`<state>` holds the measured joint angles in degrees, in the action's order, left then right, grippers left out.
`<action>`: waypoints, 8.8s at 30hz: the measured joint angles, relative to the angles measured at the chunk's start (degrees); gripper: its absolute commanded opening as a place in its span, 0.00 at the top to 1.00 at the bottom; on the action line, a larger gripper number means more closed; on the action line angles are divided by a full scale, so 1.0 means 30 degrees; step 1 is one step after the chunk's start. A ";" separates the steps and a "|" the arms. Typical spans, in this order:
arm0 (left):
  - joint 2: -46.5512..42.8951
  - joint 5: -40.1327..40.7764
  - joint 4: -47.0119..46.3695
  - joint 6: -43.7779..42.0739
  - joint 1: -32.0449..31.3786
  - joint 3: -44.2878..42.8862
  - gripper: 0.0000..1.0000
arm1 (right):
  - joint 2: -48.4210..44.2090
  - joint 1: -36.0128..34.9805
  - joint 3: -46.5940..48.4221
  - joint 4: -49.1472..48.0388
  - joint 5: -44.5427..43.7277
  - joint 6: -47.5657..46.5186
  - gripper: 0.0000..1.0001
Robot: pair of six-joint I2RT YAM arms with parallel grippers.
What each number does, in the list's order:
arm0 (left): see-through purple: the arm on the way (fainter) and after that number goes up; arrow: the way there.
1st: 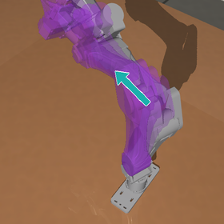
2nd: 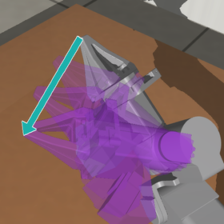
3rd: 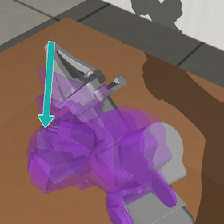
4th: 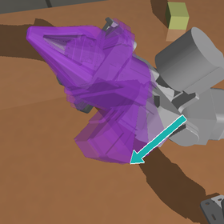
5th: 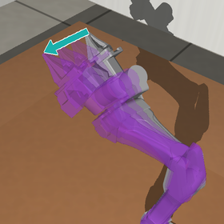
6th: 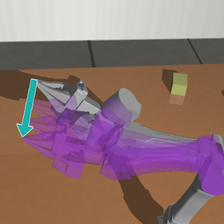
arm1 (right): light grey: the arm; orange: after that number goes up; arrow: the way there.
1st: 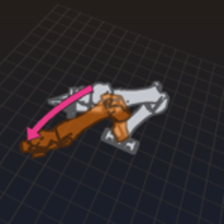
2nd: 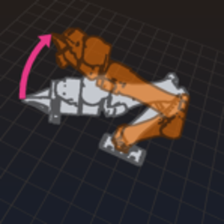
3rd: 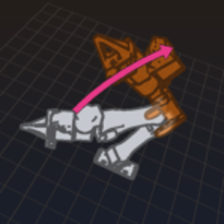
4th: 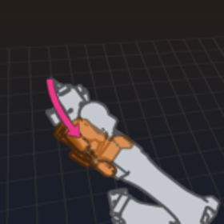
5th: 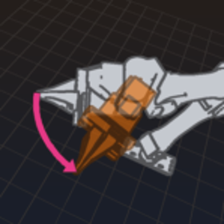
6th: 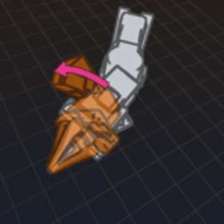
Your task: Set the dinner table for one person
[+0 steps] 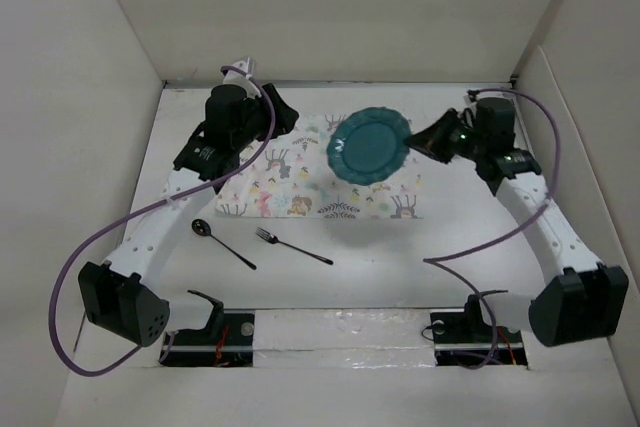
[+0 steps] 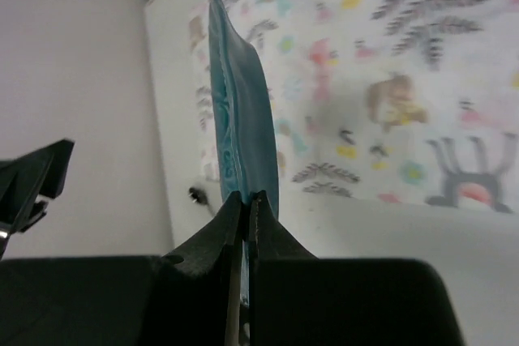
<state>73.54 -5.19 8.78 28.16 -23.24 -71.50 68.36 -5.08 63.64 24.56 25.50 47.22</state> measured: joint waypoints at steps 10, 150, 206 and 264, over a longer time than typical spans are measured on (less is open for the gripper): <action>-0.0896 0.0641 0.0510 -0.0459 0.0000 0.0146 0.53 | 1.0287 -0.3534 0.2193 -0.9187 0.3264 0.2718 1.00; -0.2470 0.3366 0.3359 -0.2849 0.0036 -0.0080 1.00 | 0.6084 -0.9508 0.3869 -0.0823 -0.4962 -0.9806 1.00; -0.6156 0.5850 0.7817 -0.0721 -0.2958 -0.2528 0.67 | 2.6104 -1.5198 2.4188 0.2710 -1.3019 -0.1566 1.00; -0.5071 0.7497 0.9282 -0.1086 -0.3483 -0.7526 0.75 | 2.6097 -2.1675 2.2491 0.0401 -0.8845 -1.0367 0.53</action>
<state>58.33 17.30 36.62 24.91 -33.69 -94.08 146.65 -70.11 131.11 25.76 -1.04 16.12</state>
